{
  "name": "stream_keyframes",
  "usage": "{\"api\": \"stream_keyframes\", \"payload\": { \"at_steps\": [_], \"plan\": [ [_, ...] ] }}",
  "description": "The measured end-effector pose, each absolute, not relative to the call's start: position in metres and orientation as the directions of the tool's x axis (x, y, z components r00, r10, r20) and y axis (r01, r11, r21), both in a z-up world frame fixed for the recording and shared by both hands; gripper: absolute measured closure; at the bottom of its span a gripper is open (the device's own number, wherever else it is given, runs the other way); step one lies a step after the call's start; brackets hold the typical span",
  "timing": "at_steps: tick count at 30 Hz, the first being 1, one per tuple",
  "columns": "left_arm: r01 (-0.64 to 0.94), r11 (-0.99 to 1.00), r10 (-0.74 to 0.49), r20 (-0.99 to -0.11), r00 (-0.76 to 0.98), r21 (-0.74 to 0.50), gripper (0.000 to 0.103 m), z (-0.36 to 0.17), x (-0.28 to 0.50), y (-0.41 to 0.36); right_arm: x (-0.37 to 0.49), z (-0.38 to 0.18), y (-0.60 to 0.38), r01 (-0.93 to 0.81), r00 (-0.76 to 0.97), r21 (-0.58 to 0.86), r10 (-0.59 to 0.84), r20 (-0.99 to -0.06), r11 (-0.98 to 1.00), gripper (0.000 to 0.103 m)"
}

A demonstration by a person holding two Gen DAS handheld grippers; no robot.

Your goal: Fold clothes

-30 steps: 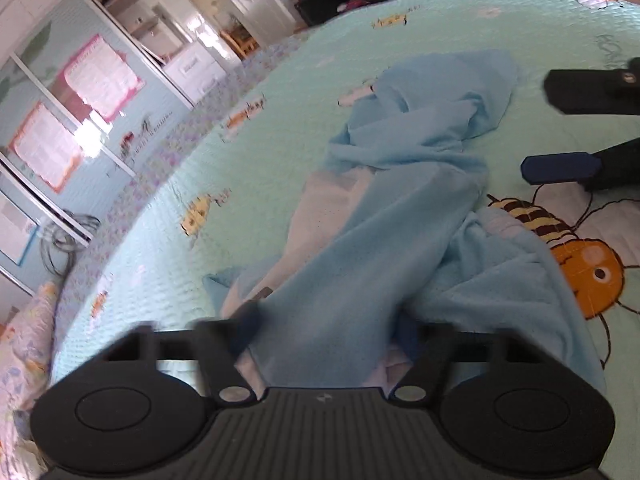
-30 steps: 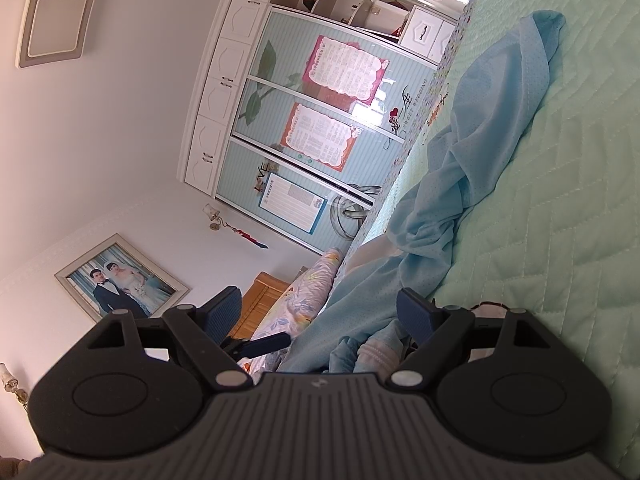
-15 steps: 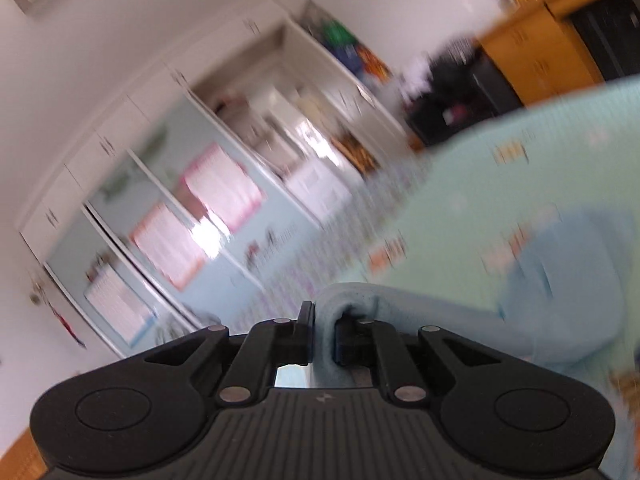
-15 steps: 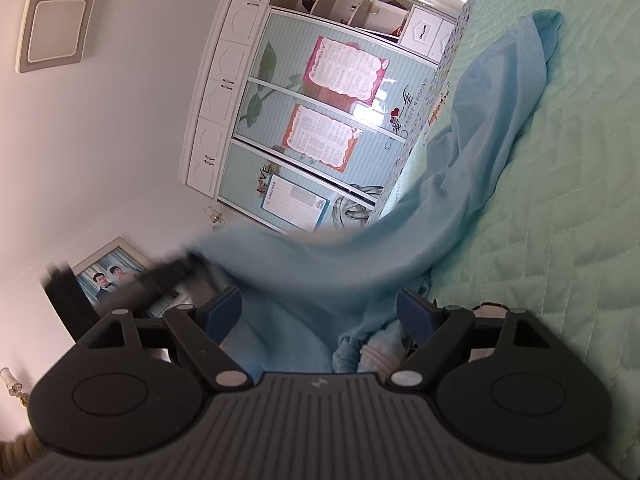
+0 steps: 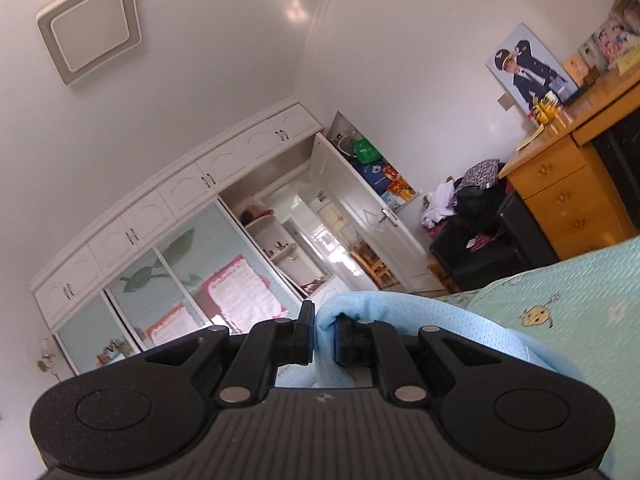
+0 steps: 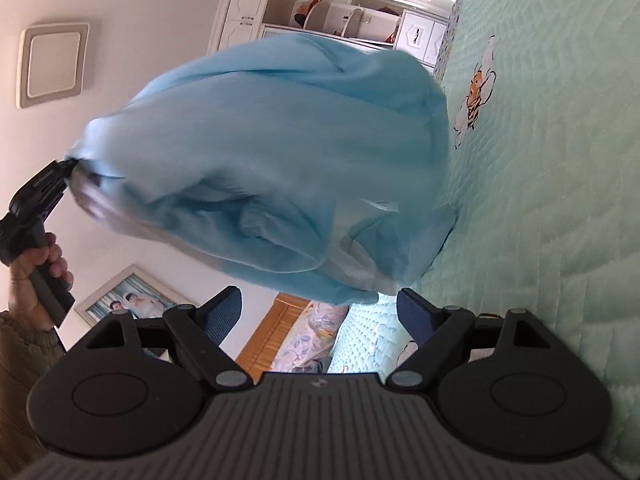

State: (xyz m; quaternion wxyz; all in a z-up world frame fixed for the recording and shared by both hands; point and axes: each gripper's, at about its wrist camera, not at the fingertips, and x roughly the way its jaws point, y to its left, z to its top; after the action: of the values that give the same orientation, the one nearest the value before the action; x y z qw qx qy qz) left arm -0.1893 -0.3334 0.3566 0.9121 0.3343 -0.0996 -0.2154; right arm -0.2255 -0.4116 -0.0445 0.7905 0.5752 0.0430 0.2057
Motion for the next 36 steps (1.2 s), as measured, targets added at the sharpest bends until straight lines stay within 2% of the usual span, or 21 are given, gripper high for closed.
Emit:
{"api": "stream_keyframes", "payload": {
  "at_steps": [6,13,15,17,18,20,22,24,26,28,31,36],
  "plan": [
    [0.385,0.666,-0.507,0.009,0.862,0.638,0.093,0.357,-0.192,-0.327,-0.220,-0.048,-0.420,-0.274,0.923,0.936,0.335,0.190,0.223,0.018],
    [0.496,0.563,-0.602,-0.082,0.794,0.662,0.093,0.346,-0.185,-0.320,-0.213,-0.048,-0.421,-0.275,0.922,0.935,0.336,0.191,0.222,0.017],
    [0.474,0.595,-0.515,-0.146,0.845,0.649,0.088,0.338,-0.138,-0.326,-0.213,-0.048,-0.420,-0.275,0.923,0.935,0.334,0.192,0.223,0.017],
    [0.441,0.633,-0.404,-0.214,0.889,0.637,0.052,0.329,-0.085,-0.333,-0.214,-0.048,-0.420,-0.274,0.923,0.935,0.333,0.191,0.226,0.017],
    [0.429,0.660,-0.334,-0.271,0.903,0.616,0.047,0.323,-0.056,-0.333,-0.215,-0.048,-0.421,-0.274,0.924,0.934,0.333,0.190,0.227,0.017],
    [0.403,0.707,-0.208,-0.374,0.904,0.581,0.044,0.301,-0.015,-0.325,-0.217,-0.050,-0.421,-0.275,0.923,0.934,0.334,0.190,0.229,0.017],
    [0.377,0.750,-0.163,-0.401,0.902,0.544,0.043,0.275,-0.007,-0.311,-0.219,-0.051,-0.421,-0.275,0.923,0.934,0.334,0.189,0.230,0.017],
    [0.394,0.776,-0.172,-0.435,0.884,0.493,0.036,0.249,-0.015,-0.294,-0.219,-0.051,-0.422,-0.276,0.923,0.933,0.334,0.191,0.231,0.017],
    [0.391,0.807,-0.173,-0.455,0.874,0.443,0.019,0.224,-0.029,-0.274,-0.220,-0.053,-0.421,-0.276,0.923,0.933,0.333,0.191,0.230,0.017],
    [0.390,0.835,-0.182,-0.475,0.861,0.387,0.013,0.201,-0.044,-0.256,-0.222,-0.054,-0.420,-0.276,0.923,0.933,0.333,0.192,0.229,0.017],
    [0.472,0.821,-0.241,-0.554,0.797,0.322,0.011,0.162,-0.068,-0.240,-0.223,-0.052,-0.419,-0.272,0.924,0.932,0.335,0.184,0.240,0.017],
    [0.548,0.730,-0.214,-0.626,0.750,0.408,0.011,0.087,-0.105,-0.249,-0.227,-0.025,-0.410,-0.220,0.940,0.877,0.333,0.074,0.428,0.009]
  ]
}}
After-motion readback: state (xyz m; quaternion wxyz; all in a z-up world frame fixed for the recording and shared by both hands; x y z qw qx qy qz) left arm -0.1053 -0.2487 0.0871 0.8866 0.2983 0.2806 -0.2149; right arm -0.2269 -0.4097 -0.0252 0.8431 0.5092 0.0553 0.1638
